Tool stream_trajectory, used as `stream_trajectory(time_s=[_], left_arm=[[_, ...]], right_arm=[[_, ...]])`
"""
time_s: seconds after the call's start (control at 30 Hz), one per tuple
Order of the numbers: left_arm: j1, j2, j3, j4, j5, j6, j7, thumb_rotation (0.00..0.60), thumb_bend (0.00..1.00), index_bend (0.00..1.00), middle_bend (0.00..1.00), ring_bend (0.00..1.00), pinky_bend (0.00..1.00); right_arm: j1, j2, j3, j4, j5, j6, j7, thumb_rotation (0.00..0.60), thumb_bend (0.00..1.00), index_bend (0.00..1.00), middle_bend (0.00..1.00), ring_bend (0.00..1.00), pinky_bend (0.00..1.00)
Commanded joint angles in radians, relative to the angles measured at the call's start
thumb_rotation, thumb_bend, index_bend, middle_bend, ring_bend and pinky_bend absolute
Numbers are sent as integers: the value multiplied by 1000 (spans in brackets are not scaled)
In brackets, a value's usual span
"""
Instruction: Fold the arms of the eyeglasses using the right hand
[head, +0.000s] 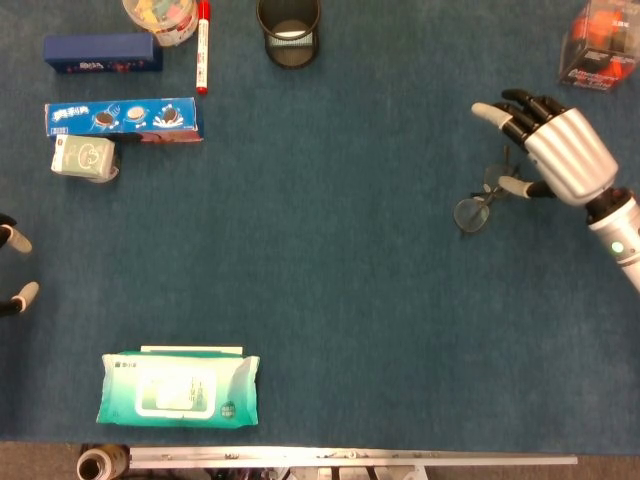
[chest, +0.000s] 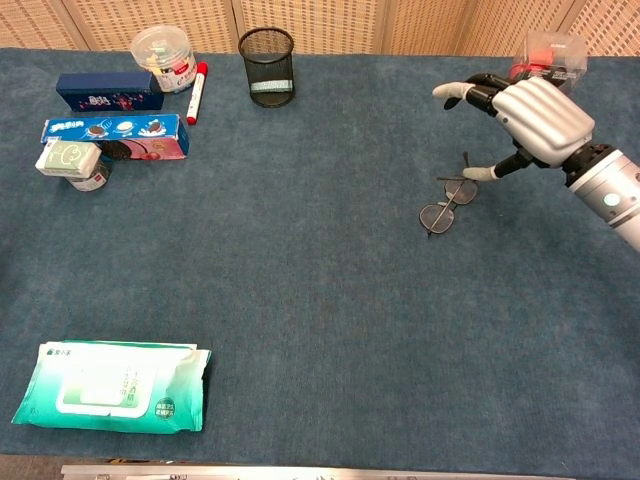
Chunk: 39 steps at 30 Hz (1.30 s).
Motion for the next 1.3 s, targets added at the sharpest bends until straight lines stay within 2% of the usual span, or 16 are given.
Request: stream_trajectory(time_s=[0.03, 1.3], left_arm=[[0, -1, 1, 3, -1, -2, -3, 600, 177, 432, 289, 264, 457], [2, -4, 3, 15, 1, -6, -24, 600, 177, 432, 289, 263, 457]], right_arm=[[0, -5, -2, 6, -1, -8, 2, 600, 42, 183, 316, 178, 337], [-5, -70, -30, 79, -14, -99, 59, 600, 43, 183, 316, 178, 337]])
